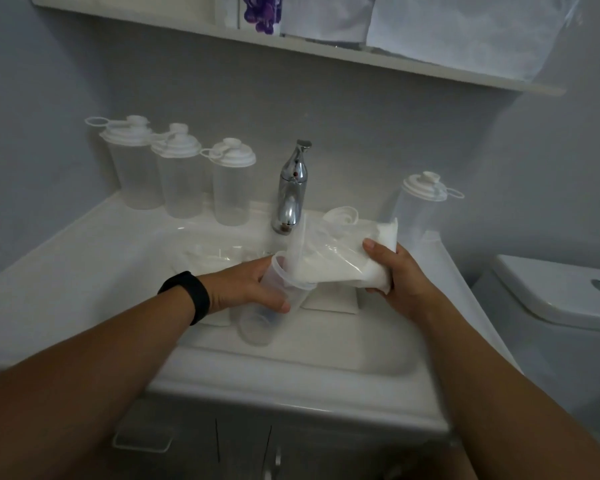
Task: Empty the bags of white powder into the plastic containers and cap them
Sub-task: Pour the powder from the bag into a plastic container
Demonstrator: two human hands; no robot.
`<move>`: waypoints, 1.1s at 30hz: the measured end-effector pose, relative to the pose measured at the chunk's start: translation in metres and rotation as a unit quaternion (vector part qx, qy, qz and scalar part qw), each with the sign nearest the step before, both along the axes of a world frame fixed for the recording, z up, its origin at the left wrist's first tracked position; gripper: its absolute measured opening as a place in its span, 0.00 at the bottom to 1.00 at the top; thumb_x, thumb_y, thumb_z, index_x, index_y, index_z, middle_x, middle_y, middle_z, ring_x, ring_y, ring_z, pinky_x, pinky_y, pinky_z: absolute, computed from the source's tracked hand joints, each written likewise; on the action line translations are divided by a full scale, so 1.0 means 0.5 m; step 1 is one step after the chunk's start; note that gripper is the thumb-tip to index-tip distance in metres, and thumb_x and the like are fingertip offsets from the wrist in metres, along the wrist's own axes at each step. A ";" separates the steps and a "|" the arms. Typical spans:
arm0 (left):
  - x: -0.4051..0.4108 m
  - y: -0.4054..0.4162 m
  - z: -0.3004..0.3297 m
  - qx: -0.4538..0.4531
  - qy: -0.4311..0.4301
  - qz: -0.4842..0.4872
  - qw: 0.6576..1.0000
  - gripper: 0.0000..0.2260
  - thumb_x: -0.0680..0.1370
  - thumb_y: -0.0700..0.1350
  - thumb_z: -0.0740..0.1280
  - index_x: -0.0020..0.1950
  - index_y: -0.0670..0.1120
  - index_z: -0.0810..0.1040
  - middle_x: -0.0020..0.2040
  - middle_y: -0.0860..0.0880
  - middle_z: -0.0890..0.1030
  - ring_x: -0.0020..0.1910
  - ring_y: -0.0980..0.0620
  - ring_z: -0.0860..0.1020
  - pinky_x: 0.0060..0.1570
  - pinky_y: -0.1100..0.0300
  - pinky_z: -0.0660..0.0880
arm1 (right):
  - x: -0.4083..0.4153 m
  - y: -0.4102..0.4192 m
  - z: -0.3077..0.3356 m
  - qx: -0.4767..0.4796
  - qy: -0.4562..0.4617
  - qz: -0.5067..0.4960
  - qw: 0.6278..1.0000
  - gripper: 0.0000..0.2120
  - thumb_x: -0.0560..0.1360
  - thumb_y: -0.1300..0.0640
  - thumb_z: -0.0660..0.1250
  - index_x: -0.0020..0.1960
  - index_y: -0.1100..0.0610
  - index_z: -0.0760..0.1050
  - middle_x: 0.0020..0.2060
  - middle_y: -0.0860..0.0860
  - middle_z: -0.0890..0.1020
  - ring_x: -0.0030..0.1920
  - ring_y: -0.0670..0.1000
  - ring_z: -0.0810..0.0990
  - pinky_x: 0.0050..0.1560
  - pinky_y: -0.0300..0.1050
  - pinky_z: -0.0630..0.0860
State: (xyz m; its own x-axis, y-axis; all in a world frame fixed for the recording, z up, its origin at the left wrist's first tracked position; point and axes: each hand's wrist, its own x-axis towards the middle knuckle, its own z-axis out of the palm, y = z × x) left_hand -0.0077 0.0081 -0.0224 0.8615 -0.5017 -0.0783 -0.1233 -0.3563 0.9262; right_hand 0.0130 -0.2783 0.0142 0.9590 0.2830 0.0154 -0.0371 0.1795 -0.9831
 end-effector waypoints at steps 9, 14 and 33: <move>-0.009 0.006 0.003 0.015 -0.019 0.012 1.000 0.37 0.64 0.46 0.80 0.72 0.56 0.72 0.64 0.55 0.81 0.64 0.55 0.78 0.67 0.56 0.75 | 0.000 0.008 -0.001 -0.026 -0.027 -0.003 0.999 0.23 0.71 0.52 0.71 0.64 0.57 0.76 0.46 0.52 0.86 0.41 0.50 0.85 0.28 0.41 0.77; -0.013 0.004 0.008 0.014 -0.016 0.014 1.000 0.35 0.65 0.44 0.79 0.70 0.56 0.72 0.64 0.55 0.81 0.63 0.55 0.79 0.64 0.60 0.75 | 0.001 0.010 0.002 -0.038 -0.038 0.000 0.999 0.22 0.71 0.51 0.71 0.63 0.57 0.77 0.43 0.52 0.85 0.38 0.49 0.83 0.25 0.40 0.75; -0.018 -0.002 0.010 0.037 -0.017 0.002 0.999 0.33 0.67 0.45 0.79 0.70 0.58 0.73 0.64 0.56 0.82 0.64 0.55 0.79 0.68 0.55 0.75 | -0.002 0.003 0.004 -0.067 -0.053 -0.013 0.996 0.27 0.71 0.50 0.71 0.66 0.61 0.75 0.41 0.52 0.84 0.35 0.49 0.82 0.25 0.40 0.72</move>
State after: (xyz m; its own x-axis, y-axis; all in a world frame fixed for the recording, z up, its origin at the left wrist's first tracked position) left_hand -0.0167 0.0072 -0.0175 0.8661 -0.4926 -0.0848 -0.1534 -0.4234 0.8929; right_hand 0.0120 -0.2767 0.0162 0.9608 0.2651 0.0811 0.0714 0.0459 -0.9964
